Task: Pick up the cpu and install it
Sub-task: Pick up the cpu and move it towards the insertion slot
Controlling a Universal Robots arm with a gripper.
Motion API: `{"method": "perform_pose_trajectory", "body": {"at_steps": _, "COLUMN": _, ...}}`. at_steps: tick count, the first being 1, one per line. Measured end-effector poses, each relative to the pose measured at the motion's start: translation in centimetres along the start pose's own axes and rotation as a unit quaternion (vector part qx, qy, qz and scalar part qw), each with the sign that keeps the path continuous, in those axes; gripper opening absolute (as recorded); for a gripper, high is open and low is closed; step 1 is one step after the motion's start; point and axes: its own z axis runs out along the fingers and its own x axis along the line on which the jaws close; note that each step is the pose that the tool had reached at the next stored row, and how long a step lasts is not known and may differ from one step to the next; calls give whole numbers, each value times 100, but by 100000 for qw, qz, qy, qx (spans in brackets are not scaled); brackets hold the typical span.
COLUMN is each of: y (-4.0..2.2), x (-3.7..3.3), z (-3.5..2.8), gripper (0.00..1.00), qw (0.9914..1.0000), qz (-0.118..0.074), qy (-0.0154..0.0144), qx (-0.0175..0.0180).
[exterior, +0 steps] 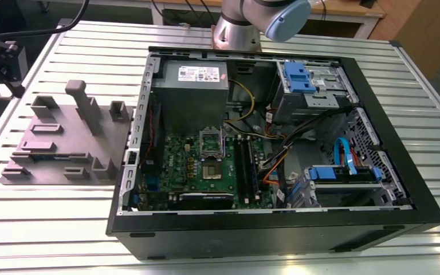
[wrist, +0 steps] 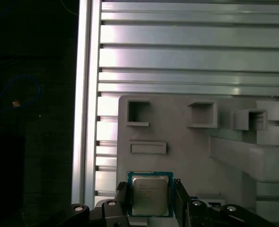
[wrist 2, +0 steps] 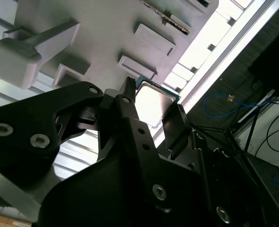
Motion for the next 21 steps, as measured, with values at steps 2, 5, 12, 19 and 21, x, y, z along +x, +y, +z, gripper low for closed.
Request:
{"method": "perform_pose_trajectory", "body": {"at_steps": 2, "y": 0, "x": 0, "z": -8, "gripper": 47, "qw": 100000, "qz": -1, "qy": 7, "qx": 3}}
{"method": "perform_pose_trajectory", "body": {"at_steps": 5, "y": 1, "x": 0, "z": -17, "gripper": 47, "qw": 100000, "qz": -1, "qy": -2, "qx": -1}}
{"method": "perform_pose_trajectory", "body": {"at_steps": 12, "y": 2, "x": 1, "z": -40, "gripper": 47, "qw": 100000, "qz": -1, "qy": -1, "qx": -2}}
{"method": "perform_pose_trajectory", "body": {"at_steps": 19, "y": 3, "x": 1, "z": -59, "gripper": 47, "qw": 100000, "qz": 0, "qy": -2, "qx": 0}}
{"method": "perform_pose_trajectory", "body": {"at_steps": 21, "y": 3, "x": 1, "z": -64, "gripper": 47, "qw": 100000, "qz": -1, "qy": 1, "qx": 1}}
